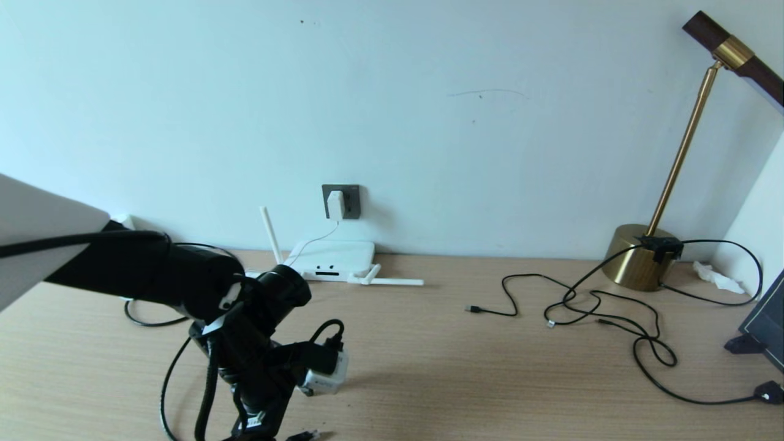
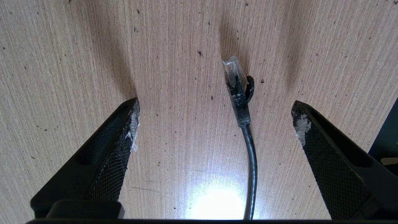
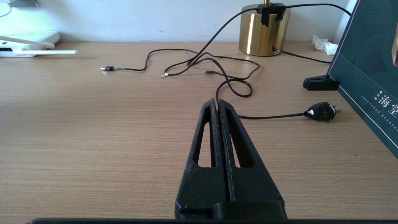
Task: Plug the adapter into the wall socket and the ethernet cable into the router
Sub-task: Pick up cable
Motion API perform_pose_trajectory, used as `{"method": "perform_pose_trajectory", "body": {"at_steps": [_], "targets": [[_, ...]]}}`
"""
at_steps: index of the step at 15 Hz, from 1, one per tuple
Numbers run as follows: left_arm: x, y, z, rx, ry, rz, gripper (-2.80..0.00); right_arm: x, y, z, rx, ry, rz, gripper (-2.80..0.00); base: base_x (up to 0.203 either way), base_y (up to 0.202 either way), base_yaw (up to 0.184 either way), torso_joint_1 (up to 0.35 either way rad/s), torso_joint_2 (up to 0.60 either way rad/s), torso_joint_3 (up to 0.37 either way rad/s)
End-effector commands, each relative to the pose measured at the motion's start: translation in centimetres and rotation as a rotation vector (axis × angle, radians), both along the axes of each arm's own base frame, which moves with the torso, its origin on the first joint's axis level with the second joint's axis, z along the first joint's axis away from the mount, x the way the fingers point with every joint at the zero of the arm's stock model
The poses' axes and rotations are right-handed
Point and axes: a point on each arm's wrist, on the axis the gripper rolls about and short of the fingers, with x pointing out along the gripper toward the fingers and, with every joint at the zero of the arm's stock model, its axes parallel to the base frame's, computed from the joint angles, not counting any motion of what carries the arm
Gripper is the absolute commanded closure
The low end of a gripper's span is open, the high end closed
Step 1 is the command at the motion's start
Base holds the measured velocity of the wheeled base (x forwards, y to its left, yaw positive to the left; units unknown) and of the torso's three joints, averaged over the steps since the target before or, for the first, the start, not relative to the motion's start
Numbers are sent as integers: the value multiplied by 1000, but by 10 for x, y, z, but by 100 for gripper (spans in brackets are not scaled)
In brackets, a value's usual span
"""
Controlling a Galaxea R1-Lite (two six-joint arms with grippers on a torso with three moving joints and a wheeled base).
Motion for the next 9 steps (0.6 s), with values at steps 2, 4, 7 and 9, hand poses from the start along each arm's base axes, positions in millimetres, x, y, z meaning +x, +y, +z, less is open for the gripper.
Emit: {"method": "perform_pose_trajectory", "body": {"at_steps": [2,4,7,9], "targets": [[-1,1,-3,11,13,-4,-280,1,0,-2,0,8,1,0,0,0,0,0,0,0],[-1,3,-4,14,20,2,-280,1,0,-2,0,8,0,0,0,0,0,0,0,0],[-4,6,-4,29,19,9,-280,1,0,-2,0,8,0,0,0,0,0,0,0,0],[-4,8,-4,34,16,14,-280,1,0,-2,0,8,0,0,0,0,0,0,0,0]]}}
